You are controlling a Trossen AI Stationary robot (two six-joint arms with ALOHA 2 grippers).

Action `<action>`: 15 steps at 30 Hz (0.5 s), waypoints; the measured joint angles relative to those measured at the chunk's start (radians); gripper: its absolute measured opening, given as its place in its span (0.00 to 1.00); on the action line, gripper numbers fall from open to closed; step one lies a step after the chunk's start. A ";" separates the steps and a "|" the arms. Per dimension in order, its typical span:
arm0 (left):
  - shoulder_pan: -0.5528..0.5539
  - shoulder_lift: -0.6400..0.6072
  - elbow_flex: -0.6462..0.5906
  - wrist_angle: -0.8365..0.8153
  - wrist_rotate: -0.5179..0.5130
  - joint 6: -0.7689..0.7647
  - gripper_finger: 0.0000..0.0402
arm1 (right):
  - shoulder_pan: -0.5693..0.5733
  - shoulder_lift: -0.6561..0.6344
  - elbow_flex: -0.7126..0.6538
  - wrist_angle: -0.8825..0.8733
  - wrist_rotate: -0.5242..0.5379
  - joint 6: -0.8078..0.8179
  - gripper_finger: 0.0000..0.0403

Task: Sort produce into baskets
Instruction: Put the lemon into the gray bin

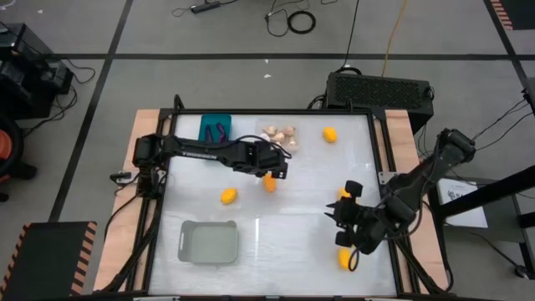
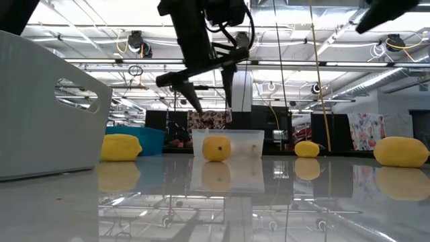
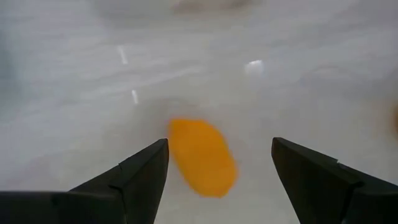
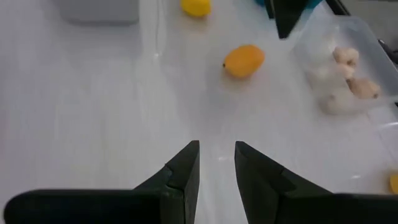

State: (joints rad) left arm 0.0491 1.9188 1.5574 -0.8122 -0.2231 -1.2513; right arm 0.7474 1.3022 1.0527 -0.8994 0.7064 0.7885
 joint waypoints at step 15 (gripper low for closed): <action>-0.010 0.138 0.000 0.062 -0.001 -0.044 0.72 | 0.036 0.000 0.000 -0.093 0.072 -0.004 0.23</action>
State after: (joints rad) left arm 0.0387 2.0569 1.5578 -0.7500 -0.2245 -1.2952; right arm 0.7834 1.3018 1.0527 -0.9926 0.7781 0.7842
